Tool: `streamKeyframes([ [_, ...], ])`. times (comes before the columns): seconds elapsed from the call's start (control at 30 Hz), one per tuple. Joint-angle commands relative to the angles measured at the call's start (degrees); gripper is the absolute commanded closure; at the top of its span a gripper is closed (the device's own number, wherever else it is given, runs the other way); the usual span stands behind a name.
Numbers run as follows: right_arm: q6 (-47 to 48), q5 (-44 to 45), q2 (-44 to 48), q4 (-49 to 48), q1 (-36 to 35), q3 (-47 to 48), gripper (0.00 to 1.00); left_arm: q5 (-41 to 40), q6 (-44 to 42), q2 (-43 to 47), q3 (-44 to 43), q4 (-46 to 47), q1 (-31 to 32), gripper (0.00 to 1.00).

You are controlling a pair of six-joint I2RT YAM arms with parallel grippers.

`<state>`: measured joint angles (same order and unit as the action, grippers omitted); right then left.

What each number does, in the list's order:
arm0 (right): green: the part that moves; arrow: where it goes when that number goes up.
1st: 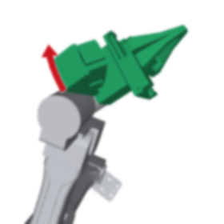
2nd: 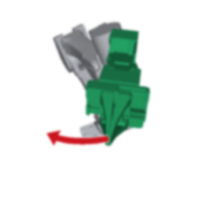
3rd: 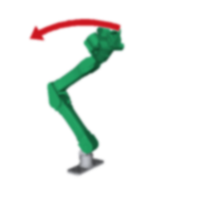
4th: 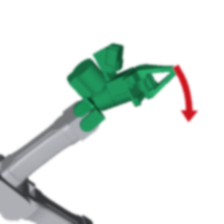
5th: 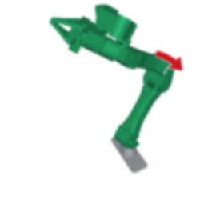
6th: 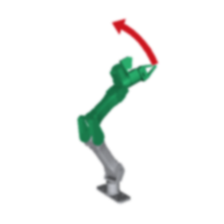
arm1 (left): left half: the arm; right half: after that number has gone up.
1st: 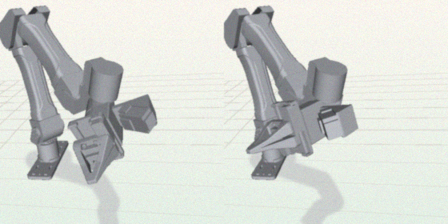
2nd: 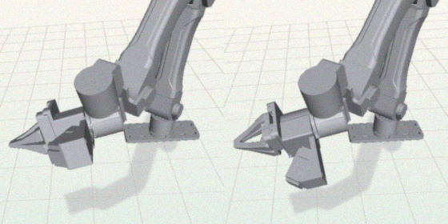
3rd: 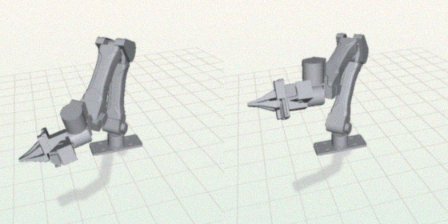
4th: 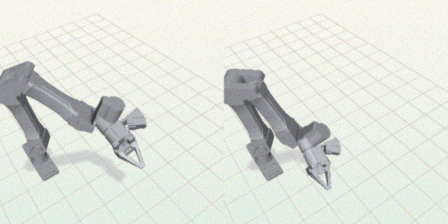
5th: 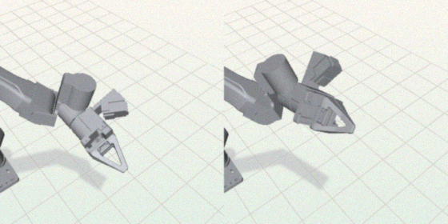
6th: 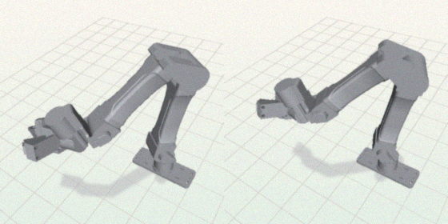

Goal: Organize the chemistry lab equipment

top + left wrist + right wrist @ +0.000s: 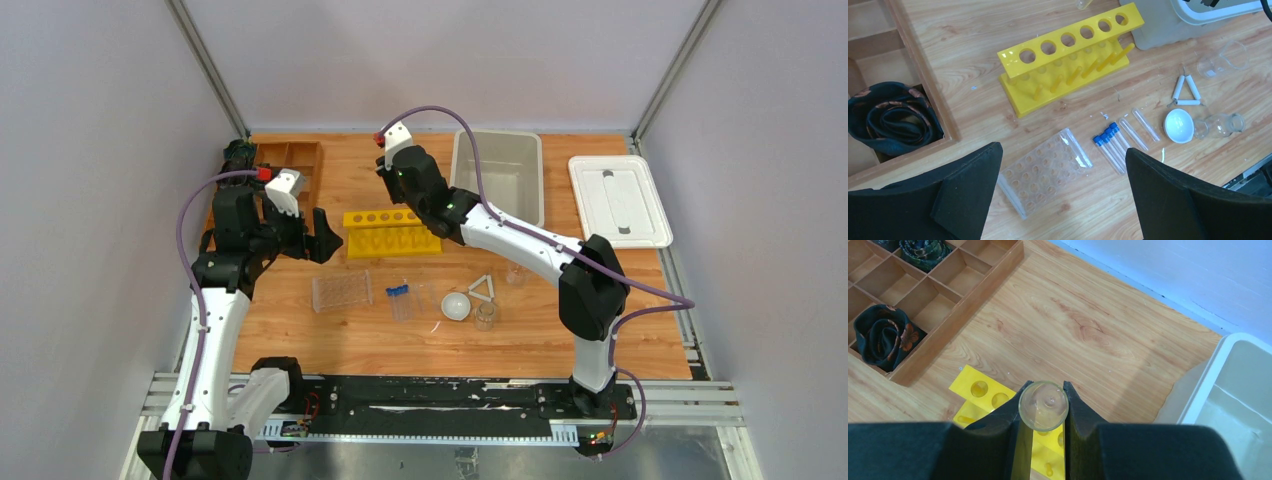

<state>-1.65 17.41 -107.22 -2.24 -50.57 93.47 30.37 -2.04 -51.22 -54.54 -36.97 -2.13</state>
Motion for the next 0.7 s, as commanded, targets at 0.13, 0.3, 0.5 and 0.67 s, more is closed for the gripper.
streamKeyframes([
  [0.13,-0.94,1.15,-0.29,-4.25,0.12,-2.96,1.00,-0.86,-2.37,-0.10,-2.32,-1.05,-0.24,0.00],
  [0.3,-1.52,1.15,0.08,-4.34,0.18,-4.73,1.00,-1.10,-2.17,-0.37,-2.41,-0.74,-0.24,0.00],
  [0.5,-2.38,1.11,-0.20,-5.04,0.33,-6.45,1.00,-1.18,-1.97,-0.22,-2.50,-0.65,-0.24,0.00],
  [0.67,-3.21,0.69,0.14,-4.99,0.38,-7.17,1.00,-1.47,-2.28,0.04,-2.54,-0.74,-0.26,0.00],
])
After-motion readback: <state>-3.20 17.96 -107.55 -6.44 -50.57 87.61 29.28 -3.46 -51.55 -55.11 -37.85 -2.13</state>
